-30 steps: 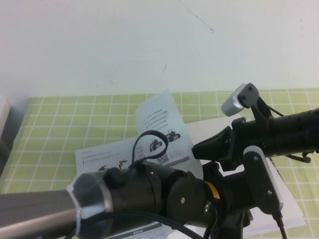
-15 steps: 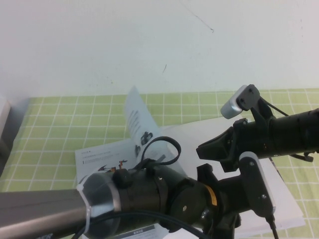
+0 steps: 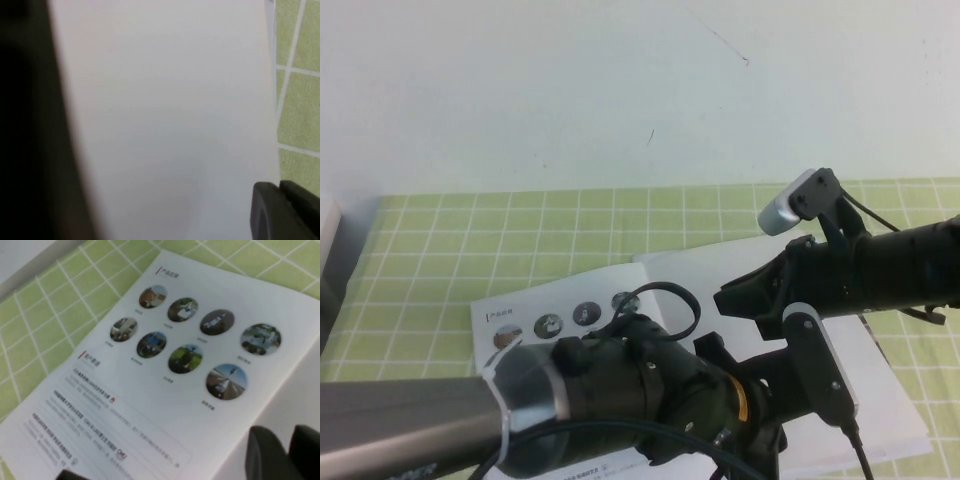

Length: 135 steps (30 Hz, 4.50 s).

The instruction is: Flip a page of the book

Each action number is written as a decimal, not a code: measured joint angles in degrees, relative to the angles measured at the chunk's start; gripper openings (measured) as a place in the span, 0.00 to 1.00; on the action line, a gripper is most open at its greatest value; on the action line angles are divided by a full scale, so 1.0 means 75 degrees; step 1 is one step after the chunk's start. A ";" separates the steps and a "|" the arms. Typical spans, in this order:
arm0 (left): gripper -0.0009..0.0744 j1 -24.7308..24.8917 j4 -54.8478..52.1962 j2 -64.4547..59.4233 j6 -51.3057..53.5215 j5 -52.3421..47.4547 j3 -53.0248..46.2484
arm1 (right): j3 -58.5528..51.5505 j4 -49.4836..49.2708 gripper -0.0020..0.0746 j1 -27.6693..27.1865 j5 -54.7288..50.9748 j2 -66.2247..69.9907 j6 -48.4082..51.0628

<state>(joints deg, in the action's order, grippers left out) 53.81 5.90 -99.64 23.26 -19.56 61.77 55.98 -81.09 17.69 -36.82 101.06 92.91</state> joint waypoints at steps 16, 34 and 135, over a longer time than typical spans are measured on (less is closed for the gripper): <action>0.01 -0.1401 -0.0110 -0.0391 -0.1588 -0.0098 -0.0365 | -0.0225 0.1995 0.19 -0.0086 0.3661 0.0062 -0.1267; 0.01 -0.2122 -0.3071 -0.0428 -0.5839 0.0354 -0.0365 | -0.0826 0.2025 0.19 -0.0174 0.4214 0.0668 -0.1882; 0.01 -0.2177 -0.5975 1.1347 -0.9615 -0.0486 -0.5744 | -0.4701 0.2088 0.02 -0.0201 0.2483 -0.9085 -0.2519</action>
<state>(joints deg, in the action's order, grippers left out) 37.48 -38.91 -14.54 -48.86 -23.21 18.69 20.73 -65.43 16.19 -18.20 32.92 74.02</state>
